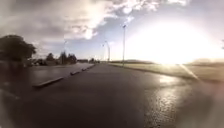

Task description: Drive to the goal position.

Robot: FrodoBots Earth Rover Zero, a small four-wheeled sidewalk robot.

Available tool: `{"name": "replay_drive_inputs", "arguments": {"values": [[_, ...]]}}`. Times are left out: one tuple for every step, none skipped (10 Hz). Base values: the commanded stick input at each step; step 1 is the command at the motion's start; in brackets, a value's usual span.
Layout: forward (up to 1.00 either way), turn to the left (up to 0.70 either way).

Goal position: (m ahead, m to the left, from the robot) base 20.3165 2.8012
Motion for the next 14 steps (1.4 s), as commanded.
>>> {"name": "replay_drive_inputs", "arguments": {"values": [[0.70, 0.00], [0.70, 0.00], [0.70, 0.00], [0.70, 0.00], [0.70, 0.00], [0.70, 0.00], [0.70, 0.00], [0.70, 0.00], [0.70, 0.00], [0.70, 0.00], [0.70, 0.00], [0.70, 0.00], [0.70, 0.00], [0.70, 0.00]]}}
